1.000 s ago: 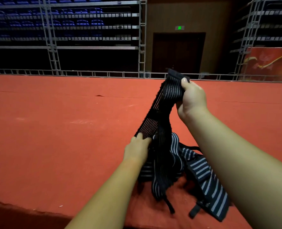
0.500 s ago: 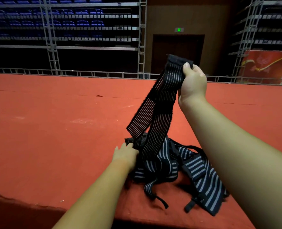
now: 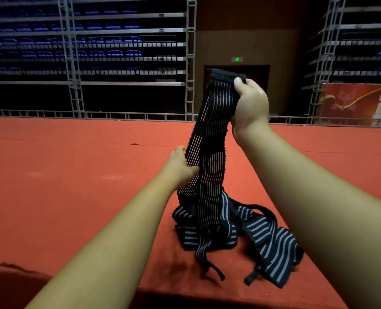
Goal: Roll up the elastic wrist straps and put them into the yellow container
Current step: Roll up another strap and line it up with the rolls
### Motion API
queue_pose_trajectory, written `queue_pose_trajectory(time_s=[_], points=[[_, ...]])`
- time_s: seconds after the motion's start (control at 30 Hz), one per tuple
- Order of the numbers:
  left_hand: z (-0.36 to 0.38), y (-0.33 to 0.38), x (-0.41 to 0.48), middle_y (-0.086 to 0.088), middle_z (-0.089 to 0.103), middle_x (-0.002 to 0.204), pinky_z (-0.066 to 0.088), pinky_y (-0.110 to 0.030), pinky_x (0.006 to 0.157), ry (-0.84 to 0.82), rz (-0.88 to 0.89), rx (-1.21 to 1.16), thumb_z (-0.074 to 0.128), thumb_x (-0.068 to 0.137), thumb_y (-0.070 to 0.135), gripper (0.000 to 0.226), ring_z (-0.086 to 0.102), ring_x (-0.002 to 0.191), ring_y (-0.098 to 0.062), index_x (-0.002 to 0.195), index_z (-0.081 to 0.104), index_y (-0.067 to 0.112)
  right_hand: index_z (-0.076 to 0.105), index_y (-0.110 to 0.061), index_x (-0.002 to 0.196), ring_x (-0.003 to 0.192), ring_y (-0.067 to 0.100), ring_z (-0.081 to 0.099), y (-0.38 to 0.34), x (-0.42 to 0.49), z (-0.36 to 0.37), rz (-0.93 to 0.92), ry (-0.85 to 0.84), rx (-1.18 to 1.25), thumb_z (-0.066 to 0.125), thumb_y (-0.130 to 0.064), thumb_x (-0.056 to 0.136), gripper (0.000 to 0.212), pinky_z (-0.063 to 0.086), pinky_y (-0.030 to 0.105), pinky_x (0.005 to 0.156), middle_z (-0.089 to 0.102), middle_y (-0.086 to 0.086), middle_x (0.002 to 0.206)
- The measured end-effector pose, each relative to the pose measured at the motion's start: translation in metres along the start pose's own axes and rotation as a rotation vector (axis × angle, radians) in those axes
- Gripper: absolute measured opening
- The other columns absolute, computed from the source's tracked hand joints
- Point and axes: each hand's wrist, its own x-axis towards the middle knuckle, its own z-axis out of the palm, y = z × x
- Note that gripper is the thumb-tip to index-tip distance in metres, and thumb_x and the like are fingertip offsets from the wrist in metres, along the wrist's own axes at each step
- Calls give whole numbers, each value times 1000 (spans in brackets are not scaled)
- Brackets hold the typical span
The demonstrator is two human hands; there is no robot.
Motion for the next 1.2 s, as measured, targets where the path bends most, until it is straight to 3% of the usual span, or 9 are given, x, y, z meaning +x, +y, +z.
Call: queue_pose_trajectory(time_s=[0.1,0.2,0.3,0.4,0.47,0.6,0.7,0.93,1.2], points=[[-14,28,-6,0,49,148,55,-41,105,-24,38,-155,77,96,18,93,62,123,-25,169,20,15,70,2,110,89,28,61,-19,-6,1,-22,-29,20,53,-14,109,23,47,40,77,65,5,83],[-23,45,-17,-10,67,130,55,-34,89,-47,62,-158,75,99,14,69,69,107,-24,159,41,12,66,-4,115,84,25,69,-36,-8,-1,-33,-10,21,54,-16,109,18,52,36,72,71,5,87],[-32,53,-28,-9,74,122,51,-27,81,-43,99,-199,74,103,22,32,71,108,-22,133,68,12,68,-1,122,90,27,71,-54,-9,-1,-35,14,7,57,-20,108,26,54,39,77,73,7,94],[-40,65,-39,-6,76,119,53,-29,79,-71,116,-347,70,106,30,23,71,101,-17,126,72,20,72,-7,104,87,27,69,-64,-12,-2,-18,0,-17,57,-19,108,19,52,40,79,73,6,89],[-45,74,-45,-4,77,115,54,-35,85,-58,142,-415,69,105,33,17,69,97,-17,119,74,25,72,-8,107,88,26,72,-66,-15,-5,5,-9,-32,57,-17,108,18,54,39,80,75,6,91],[-52,95,-56,-1,76,109,53,-34,83,-24,209,-497,66,107,38,19,68,93,-17,118,75,25,72,-11,98,84,23,73,-62,-24,-11,53,-38,-87,58,-15,108,18,56,37,78,75,4,88],[-55,112,-62,-3,81,112,60,-38,87,-52,256,-601,64,110,34,24,76,97,-17,127,73,20,74,-7,102,94,31,72,-60,-33,-17,84,-47,-129,58,-15,108,18,59,49,91,74,13,99],[-56,142,-79,-1,79,96,60,-29,65,-19,244,-715,57,112,31,25,74,80,-12,124,73,16,75,1,116,117,45,73,-54,-55,-32,114,-106,-228,56,-16,109,27,55,62,108,76,28,122],[-44,146,-91,-8,83,99,58,-25,66,72,323,-822,66,107,19,20,78,85,-16,115,82,10,78,-7,112,108,37,78,-54,-73,-48,78,-113,-260,57,-19,109,25,59,57,104,81,17,110]])
